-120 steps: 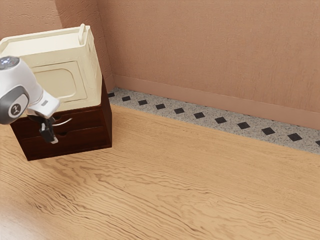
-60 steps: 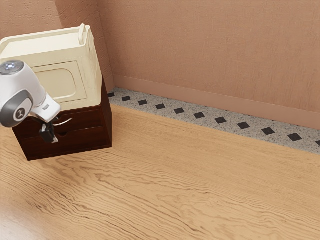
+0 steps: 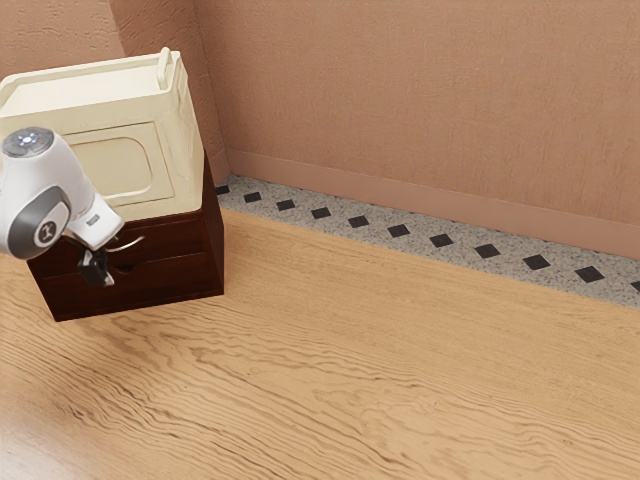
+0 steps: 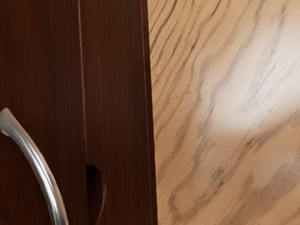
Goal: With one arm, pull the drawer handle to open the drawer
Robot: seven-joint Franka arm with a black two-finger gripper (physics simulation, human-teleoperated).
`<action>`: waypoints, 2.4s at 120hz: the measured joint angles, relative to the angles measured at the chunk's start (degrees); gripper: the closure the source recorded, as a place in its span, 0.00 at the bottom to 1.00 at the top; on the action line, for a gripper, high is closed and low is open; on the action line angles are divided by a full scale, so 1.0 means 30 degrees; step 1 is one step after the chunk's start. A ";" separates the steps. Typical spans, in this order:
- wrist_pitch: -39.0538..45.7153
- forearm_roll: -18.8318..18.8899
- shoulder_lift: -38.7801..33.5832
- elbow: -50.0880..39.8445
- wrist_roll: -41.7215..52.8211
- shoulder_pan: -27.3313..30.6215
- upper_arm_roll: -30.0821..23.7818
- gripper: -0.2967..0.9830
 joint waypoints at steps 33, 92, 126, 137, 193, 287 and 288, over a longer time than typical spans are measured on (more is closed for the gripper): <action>0.0173 -0.0118 0.0298 0.0077 0.0334 -0.0001 0.0042 0.23; 0.0399 -0.0363 0.0827 0.0100 0.0577 0.0210 0.0062 0.23; 0.0579 -0.0533 0.0996 0.0002 0.0621 0.0202 0.0052 0.30; 0.0600 -0.0553 0.0933 -0.0014 0.0627 0.0199 0.0055 0.35; 0.0967 -0.0582 -0.0329 -0.1242 0.0648 0.0105 0.0062 0.43; 0.1309 0.0263 -0.3227 -0.3998 0.0825 0.0018 0.0238 0.45; 0.1310 0.0277 -0.3265 -0.4027 0.0827 0.0019 0.0238 0.45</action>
